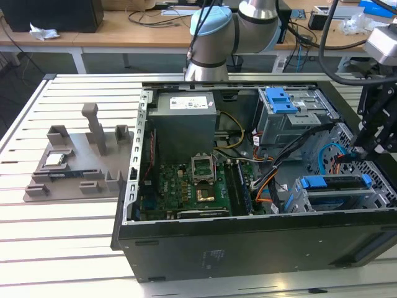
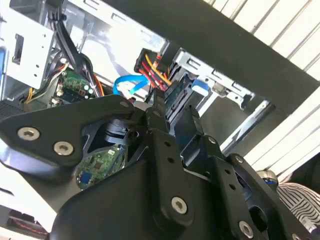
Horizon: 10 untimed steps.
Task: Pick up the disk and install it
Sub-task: 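Insert the first disk wire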
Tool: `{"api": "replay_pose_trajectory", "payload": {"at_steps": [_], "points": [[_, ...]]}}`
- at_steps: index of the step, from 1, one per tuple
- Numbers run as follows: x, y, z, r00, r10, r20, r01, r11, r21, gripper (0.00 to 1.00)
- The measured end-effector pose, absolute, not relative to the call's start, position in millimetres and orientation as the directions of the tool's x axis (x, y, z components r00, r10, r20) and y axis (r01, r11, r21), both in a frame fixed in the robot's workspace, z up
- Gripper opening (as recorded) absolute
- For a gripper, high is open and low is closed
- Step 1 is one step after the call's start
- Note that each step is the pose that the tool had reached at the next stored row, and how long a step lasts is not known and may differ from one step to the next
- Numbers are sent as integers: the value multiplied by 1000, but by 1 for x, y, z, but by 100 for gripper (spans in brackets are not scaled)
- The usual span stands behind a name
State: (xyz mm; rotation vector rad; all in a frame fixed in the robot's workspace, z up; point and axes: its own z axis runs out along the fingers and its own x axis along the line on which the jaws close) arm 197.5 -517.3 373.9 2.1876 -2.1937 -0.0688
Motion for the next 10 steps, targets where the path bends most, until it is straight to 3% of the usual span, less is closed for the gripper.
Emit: {"api": "replay_pose_trajectory", "payload": {"at_steps": [10], "points": [[200,-517,358,-3,-1000,-1,-998,3,62,36]]}}
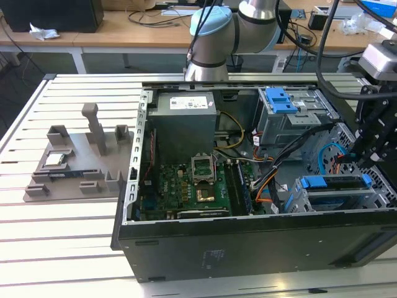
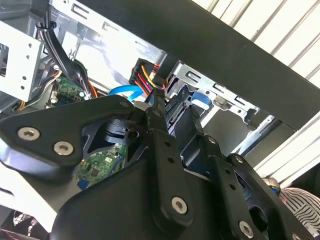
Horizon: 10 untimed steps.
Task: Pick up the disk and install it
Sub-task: 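Insert the first disk wire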
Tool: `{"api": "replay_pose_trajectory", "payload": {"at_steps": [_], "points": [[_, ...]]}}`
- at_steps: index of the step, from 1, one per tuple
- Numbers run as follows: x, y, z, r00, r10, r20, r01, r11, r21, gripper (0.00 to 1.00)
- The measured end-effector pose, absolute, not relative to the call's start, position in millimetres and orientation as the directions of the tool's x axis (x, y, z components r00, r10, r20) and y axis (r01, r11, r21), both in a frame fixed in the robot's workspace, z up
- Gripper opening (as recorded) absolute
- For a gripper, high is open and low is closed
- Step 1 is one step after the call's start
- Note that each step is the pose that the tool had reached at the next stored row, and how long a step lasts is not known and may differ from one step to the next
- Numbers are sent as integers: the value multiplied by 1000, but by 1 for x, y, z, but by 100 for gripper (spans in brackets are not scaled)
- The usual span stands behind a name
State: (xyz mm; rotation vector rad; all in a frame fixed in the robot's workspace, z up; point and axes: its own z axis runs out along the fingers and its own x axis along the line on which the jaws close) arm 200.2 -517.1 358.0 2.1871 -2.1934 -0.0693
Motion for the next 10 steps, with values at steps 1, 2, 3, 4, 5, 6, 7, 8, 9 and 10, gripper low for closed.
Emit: {"api": "replay_pose_trajectory", "payload": {"at_steps": [1,2,3,4,5,6,7,8,9,10], "points": [[200,-517,358,-3,-1000,-1,-998,3,62,36],[200,-517,358,-3,-1000,-1,-998,3,62,36],[200,-517,358,-3,-1000,-1,-998,3,62,35],[200,-517,357,-3,-1000,-1,-998,3,62,22],[200,-517,357,-3,-1000,-1,-998,3,62,22],[200,-517,357,-3,-1000,-1,-998,3,62,17],[200,-517,357,-3,-1000,-1,-998,3,62,17],[200,-517,357,-3,-1000,-1,-998,3,62,17],[200,-517,357,-3,-1000,-1,-998,3,62,17],[200,-517,357,-3,-1000,-1,-998,3,62,17]]}}
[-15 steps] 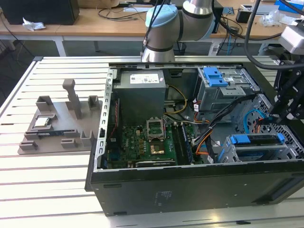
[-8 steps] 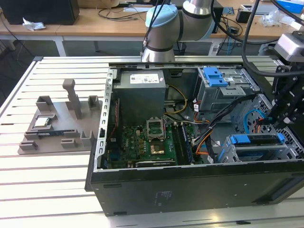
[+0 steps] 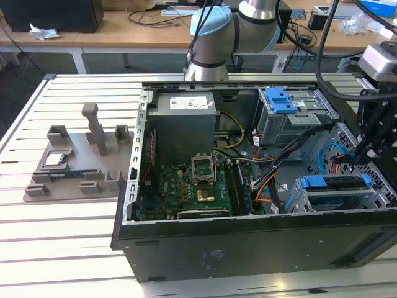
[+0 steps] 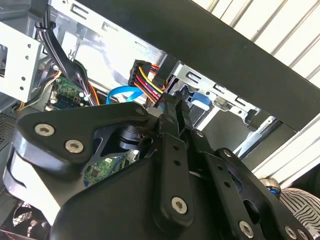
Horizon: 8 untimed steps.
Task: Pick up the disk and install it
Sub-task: 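Insert the first disk wire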
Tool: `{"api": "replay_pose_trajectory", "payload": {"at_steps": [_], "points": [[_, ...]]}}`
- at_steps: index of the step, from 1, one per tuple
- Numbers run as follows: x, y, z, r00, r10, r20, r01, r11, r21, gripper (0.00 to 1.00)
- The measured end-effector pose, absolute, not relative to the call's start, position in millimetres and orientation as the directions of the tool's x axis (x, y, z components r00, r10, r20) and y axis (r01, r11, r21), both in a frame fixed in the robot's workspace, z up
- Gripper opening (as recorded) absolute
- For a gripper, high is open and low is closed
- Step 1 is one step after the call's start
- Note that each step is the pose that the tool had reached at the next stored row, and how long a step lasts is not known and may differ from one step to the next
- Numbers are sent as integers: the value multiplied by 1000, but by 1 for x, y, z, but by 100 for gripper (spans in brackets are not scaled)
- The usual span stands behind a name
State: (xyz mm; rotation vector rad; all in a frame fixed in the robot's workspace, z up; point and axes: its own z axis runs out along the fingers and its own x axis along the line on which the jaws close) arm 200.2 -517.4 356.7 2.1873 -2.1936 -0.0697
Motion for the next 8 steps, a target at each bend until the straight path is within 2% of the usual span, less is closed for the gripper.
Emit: {"api": "replay_pose_trajectory", "payload": {"at_steps": [8], "points": [[192,-531,355,-3,-1000,6,-998,3,62,17]]}}
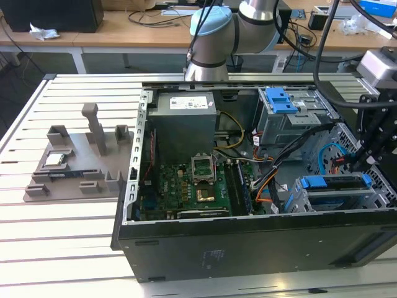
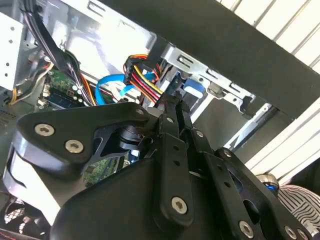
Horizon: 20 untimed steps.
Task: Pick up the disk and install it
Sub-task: 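Insert the first disk wire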
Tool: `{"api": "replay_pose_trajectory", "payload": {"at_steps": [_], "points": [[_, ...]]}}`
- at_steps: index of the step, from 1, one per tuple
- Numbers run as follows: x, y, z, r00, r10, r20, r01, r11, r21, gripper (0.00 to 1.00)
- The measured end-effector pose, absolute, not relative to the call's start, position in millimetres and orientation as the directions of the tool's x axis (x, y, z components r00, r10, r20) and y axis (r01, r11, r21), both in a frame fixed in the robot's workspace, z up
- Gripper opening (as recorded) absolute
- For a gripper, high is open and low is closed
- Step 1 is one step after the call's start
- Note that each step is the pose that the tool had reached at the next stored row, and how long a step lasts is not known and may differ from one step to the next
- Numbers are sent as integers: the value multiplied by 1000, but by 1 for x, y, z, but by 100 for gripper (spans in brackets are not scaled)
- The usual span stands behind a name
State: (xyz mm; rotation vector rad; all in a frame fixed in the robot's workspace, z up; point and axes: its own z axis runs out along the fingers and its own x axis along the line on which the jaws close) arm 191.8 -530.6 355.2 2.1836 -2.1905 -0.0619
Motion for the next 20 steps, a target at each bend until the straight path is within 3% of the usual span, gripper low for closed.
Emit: {"api": "replay_pose_trajectory", "payload": {"at_steps": [20], "points": [[185,-532,341,-3,-1000,11,-998,3,62,17]]}}
